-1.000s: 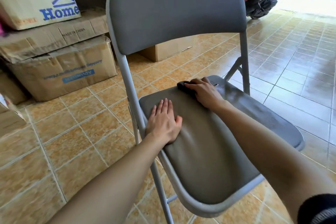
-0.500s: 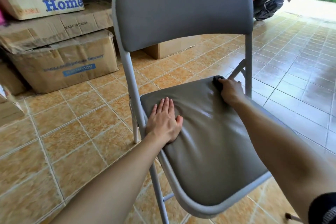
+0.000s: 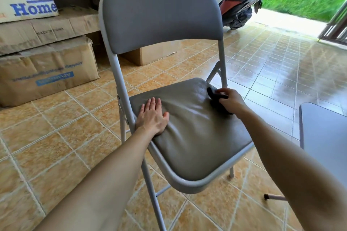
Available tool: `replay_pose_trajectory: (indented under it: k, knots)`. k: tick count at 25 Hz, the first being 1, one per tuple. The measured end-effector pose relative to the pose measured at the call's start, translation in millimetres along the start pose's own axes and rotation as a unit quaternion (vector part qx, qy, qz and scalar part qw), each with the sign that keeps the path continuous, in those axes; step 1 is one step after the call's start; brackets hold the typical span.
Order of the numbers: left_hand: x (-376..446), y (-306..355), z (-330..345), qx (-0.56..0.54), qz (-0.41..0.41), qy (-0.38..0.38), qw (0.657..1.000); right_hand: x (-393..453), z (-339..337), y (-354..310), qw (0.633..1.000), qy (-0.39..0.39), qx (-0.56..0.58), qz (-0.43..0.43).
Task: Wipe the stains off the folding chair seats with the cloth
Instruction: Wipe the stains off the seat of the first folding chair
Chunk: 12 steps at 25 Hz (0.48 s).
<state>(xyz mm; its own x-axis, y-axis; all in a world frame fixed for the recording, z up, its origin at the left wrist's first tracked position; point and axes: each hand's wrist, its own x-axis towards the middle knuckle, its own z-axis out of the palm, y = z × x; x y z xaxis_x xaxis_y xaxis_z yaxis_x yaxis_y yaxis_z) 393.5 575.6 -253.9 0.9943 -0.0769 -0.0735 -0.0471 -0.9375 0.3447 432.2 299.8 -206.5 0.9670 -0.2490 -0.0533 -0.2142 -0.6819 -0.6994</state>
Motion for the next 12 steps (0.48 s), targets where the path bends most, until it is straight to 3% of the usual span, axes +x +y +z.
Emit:
replay_pose_trajectory:
  k: [3, 6, 9, 12]
  knots:
    - [-3.8, 2.1, -14.8, -0.061, 0.012, -0.024, 0.998, -30.5, -7.2, -5.4, 0.969, 0.0, 0.242, 0.046]
    - [-10.3, 20.2, -42.4, -0.154, 0.008, -0.032, 0.988, -63.8, -20.4, -25.5, 0.893, -0.073, 0.434, 0.095]
    - [-40.5, 75.9, -101.0, -0.372, -0.03, -0.066, 0.925, -100.0, -56.4, -59.9, 0.803, -0.17, 0.542, 0.18]
    - [-78.4, 134.8, -183.9, -0.477, -0.05, -0.13, 0.868, -136.1, -110.7, -107.0, 0.743, -0.209, 0.598, 0.218]
